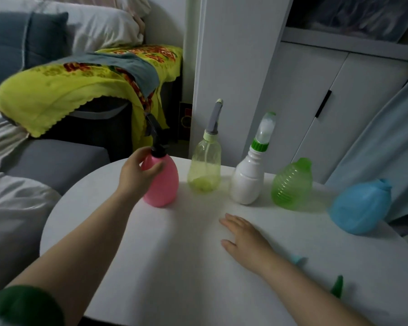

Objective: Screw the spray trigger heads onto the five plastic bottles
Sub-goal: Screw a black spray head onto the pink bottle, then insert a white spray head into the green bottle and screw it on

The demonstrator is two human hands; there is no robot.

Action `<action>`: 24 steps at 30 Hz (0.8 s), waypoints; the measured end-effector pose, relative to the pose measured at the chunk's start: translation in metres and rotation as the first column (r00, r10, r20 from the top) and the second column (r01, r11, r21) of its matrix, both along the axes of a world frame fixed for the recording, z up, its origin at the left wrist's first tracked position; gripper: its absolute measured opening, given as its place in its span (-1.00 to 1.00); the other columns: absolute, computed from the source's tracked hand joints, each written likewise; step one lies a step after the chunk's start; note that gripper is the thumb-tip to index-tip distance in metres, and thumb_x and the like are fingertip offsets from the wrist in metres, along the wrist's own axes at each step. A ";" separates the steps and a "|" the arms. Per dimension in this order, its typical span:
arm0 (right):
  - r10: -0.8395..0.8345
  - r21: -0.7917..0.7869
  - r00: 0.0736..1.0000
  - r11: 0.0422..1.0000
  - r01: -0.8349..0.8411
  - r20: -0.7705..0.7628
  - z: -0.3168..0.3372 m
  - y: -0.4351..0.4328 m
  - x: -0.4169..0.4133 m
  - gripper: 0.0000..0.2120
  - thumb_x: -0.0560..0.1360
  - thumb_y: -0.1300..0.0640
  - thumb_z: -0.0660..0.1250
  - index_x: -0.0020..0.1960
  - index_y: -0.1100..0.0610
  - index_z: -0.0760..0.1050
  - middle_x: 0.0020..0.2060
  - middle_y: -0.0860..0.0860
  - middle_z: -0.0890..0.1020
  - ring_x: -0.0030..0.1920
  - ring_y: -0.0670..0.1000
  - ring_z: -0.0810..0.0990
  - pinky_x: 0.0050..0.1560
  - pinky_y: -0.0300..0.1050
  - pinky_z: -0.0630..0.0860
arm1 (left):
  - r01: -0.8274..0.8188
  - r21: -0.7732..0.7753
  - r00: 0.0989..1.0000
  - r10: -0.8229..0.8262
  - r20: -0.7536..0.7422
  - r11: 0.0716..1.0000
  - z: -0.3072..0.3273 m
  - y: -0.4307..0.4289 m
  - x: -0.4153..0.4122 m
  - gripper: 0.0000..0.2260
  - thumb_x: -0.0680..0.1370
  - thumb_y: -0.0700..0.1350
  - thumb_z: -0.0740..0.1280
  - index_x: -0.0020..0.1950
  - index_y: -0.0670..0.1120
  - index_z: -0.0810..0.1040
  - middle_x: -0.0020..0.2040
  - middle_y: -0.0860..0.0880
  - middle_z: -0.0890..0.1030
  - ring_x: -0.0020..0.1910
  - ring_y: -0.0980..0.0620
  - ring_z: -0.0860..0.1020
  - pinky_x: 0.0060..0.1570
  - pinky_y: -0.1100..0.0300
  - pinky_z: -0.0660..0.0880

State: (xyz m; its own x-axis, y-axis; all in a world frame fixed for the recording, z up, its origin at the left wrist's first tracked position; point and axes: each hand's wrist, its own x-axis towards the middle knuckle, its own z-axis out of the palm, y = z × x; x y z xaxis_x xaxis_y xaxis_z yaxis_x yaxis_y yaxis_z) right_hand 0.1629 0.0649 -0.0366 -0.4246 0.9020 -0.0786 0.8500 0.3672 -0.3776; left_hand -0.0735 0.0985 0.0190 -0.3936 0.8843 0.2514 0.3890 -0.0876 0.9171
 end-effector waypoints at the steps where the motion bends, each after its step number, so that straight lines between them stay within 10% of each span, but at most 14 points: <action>1: 0.010 0.015 0.999 1.000 -0.010 0.043 -0.003 0.000 -0.001 -0.54 0.51 0.05 0.14 0.40 0.05 0.18 0.48 0.01 0.14 0.45 -0.06 0.09 0.38 -0.28 -0.03 | 0.011 -0.005 1.000 -0.011 -0.008 1.000 0.001 0.006 -0.002 -0.66 0.44 -0.17 0.33 0.21 -0.09 0.43 0.21 -0.16 0.50 0.08 -0.02 0.42 -0.01 0.07 0.33; 17: 0.013 -0.049 0.999 0.999 -0.011 0.045 -0.002 0.005 0.000 -0.54 0.51 0.04 0.15 0.40 0.03 0.19 0.49 -0.01 0.09 0.46 -0.07 0.05 0.39 -0.27 -0.04 | -0.053 -0.051 0.998 0.051 -0.039 0.997 -0.014 0.004 -0.008 -0.52 0.47 -0.06 0.29 0.36 -0.06 0.26 0.40 -0.13 0.34 0.36 -0.17 0.28 0.31 -0.11 0.25; 24: -0.069 -0.032 0.987 0.997 0.065 -0.148 0.035 -0.008 0.038 -0.61 0.46 0.13 0.27 0.28 0.04 0.37 0.33 -0.02 0.42 0.30 -0.06 0.37 0.14 -0.43 0.16 | -0.008 0.000 0.975 0.008 -0.223 1.000 -0.035 -0.048 0.027 -0.63 0.44 -0.21 0.34 0.23 -0.18 0.42 0.26 -0.23 0.47 0.24 -0.21 0.40 0.19 -0.02 0.32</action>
State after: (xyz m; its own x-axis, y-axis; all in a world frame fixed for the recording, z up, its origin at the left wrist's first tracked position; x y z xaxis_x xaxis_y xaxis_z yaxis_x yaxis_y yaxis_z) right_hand 0.2010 0.0565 -0.0018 -0.3716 0.9274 -0.0436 0.8060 0.2989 -0.5108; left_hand -0.0465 0.0507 -0.0163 -0.3351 0.8816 0.3325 0.5844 -0.0824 0.8073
